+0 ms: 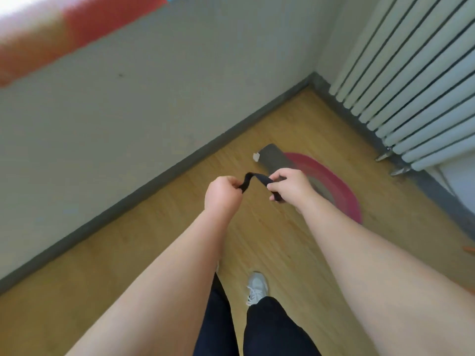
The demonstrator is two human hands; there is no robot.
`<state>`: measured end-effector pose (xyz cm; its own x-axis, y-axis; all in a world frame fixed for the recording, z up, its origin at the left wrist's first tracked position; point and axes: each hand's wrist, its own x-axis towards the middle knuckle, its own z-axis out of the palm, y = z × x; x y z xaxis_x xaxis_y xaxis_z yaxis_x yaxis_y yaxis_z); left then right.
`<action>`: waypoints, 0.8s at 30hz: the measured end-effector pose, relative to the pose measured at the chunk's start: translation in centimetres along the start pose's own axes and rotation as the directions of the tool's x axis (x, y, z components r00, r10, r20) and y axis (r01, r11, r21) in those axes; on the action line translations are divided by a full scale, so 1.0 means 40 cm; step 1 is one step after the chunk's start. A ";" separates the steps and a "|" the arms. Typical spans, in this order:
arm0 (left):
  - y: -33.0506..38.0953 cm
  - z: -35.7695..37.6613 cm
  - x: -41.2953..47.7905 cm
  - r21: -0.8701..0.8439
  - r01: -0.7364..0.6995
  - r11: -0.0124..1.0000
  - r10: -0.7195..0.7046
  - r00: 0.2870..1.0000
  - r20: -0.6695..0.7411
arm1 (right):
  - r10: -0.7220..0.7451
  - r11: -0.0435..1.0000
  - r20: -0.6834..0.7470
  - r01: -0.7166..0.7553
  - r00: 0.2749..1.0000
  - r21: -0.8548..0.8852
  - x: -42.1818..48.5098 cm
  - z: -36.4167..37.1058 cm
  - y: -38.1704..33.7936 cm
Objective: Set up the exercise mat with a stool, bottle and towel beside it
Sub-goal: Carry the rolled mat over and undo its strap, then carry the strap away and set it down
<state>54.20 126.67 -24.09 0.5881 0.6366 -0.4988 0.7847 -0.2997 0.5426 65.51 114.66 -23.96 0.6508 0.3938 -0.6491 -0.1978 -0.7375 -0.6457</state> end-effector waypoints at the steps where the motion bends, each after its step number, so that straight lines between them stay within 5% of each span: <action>1: -0.022 -0.010 -0.035 -0.023 0.038 0.999 -0.038 0.999 -0.020 | 0.001 0.999 0.031 0.000 1.000 -0.035 -0.024 0.017 -0.003; 8: -0.262 -0.136 -0.281 -0.286 0.258 0.923 -0.324 0.921 -0.215 | -0.069 0.958 0.270 0.139 0.960 -0.250 -0.216 0.243 -0.086; 15: -0.559 -0.240 -0.551 -0.538 0.378 0.754 -0.565 0.791 -0.237 | -0.146 0.819 0.451 0.363 0.880 -0.444 -0.422 0.542 -0.137; 24: -1.030 -0.298 -1.070 -0.838 0.339 0.427 -0.833 0.509 -0.218 | -0.128 0.596 0.674 0.600 0.727 -0.534 -0.906 1.085 -0.070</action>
<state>-5.64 120.23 -17.05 -0.3969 0.7286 -0.5582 0.3701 0.6836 0.6291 10.67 126.27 -16.10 0.0043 0.7507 -0.6606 0.6642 -0.4960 -0.5593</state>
